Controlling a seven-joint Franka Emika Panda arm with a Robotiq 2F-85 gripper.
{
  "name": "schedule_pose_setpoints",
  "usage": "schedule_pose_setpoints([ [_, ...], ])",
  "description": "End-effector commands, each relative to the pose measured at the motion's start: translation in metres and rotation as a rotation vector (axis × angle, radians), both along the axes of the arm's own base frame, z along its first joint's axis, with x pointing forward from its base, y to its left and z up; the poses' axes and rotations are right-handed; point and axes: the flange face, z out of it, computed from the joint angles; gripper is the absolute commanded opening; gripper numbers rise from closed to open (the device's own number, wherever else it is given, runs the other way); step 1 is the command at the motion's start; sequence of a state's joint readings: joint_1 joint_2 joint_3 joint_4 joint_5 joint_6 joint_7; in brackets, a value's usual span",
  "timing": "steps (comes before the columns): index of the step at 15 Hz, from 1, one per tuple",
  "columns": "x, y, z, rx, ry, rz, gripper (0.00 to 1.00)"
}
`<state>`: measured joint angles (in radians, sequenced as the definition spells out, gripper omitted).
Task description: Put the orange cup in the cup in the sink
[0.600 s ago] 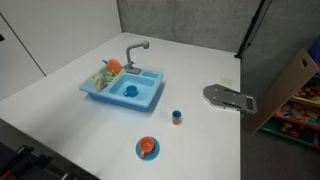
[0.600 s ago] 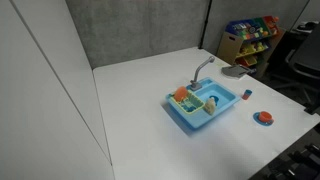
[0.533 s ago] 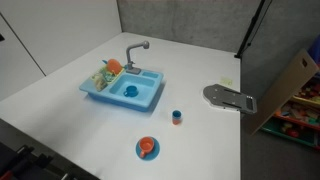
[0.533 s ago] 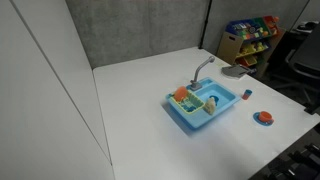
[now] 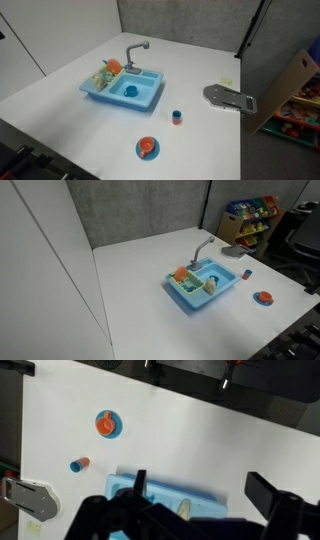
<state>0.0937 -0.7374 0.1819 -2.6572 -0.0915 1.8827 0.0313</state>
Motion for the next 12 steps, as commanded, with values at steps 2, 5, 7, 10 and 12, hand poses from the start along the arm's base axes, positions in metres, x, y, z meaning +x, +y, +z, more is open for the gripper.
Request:
schedule_pose_setpoints([
  [2, 0.025, 0.000, 0.015, -0.021, 0.022, -0.002, 1.00],
  [5, 0.049, -0.004, 0.015, -0.023, 0.023, -0.046, 1.00],
  [7, 0.065, -0.011, 0.014, -0.026, 0.027, -0.084, 1.00],
  [10, 0.088, -0.029, 0.012, -0.020, 0.038, -0.164, 1.00],
  [12, 0.103, -0.046, 0.009, -0.005, 0.040, -0.222, 1.00],
])
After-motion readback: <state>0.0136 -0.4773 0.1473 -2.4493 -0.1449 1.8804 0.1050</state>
